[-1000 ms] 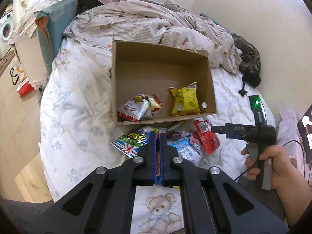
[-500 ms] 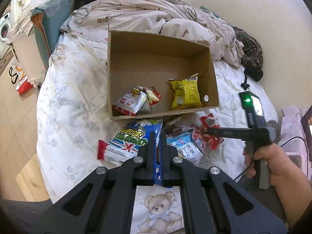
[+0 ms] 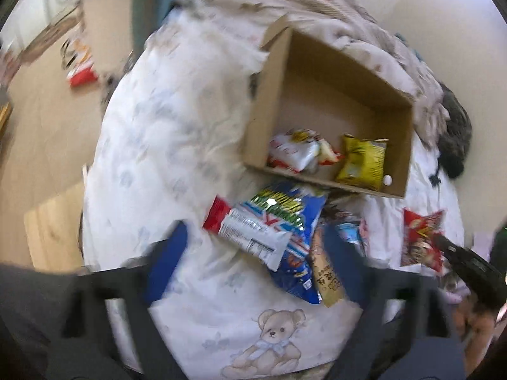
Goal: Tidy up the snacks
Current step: 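Grasp the red candy bag with the right tool while the left tool holds the bar, then move both tools over the box and release the bar and red bag inside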
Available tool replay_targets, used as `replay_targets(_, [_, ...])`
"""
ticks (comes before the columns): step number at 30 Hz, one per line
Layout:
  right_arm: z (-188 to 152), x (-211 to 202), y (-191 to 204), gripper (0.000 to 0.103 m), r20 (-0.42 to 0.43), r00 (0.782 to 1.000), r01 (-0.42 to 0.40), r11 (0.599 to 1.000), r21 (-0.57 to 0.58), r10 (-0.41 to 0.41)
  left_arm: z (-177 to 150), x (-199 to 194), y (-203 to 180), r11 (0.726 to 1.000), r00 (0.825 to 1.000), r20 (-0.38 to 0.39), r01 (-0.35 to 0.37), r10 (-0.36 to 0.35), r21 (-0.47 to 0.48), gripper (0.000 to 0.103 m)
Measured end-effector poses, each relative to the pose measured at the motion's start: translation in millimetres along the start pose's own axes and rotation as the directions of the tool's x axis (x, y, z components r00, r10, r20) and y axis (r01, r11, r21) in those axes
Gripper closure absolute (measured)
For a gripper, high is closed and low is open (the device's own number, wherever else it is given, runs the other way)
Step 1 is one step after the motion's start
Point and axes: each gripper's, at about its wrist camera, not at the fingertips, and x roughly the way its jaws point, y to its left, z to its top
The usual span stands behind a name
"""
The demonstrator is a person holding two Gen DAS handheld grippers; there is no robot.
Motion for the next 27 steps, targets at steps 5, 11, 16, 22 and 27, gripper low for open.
replay_targets(5, [-4, -10, 17, 0.091, 0.065, 0.994, -0.081, 0.996, -0.043, 0.084, -12, 49, 6, 0.999, 0.98, -0.201, -0.017, 0.007, -0.051, 0.014])
replay_targets(11, [-6, 0, 21, 0.092, 0.051, 0.995, -0.089, 0.994, -0.057, 0.091, -5, 78, 14, 0.974, 0.979, -0.196, 0.004, -0.05, -0.227, 0.016])
replay_targets(16, [-7, 1, 20, 0.092, 0.052, 0.995, -0.082, 0.995, -0.06, 0.085, -4, 97, 22, 0.954, 0.973, -0.224, -0.021, -0.049, -0.3, 0.052])
replay_targets(22, [-8, 1, 19, 0.092, 0.059, 0.994, -0.086, 0.995, -0.056, 0.089, -11, 92, 21, 0.965, 0.974, -0.224, -0.041, -0.019, -0.258, 0.075])
replay_targets(27, [-9, -11, 22, 0.093, 0.082, 0.977, -0.195, 0.98, -0.05, 0.199, -9, 58, 24, 0.975, 0.983, -0.164, -0.11, 0.078, -0.195, 0.076])
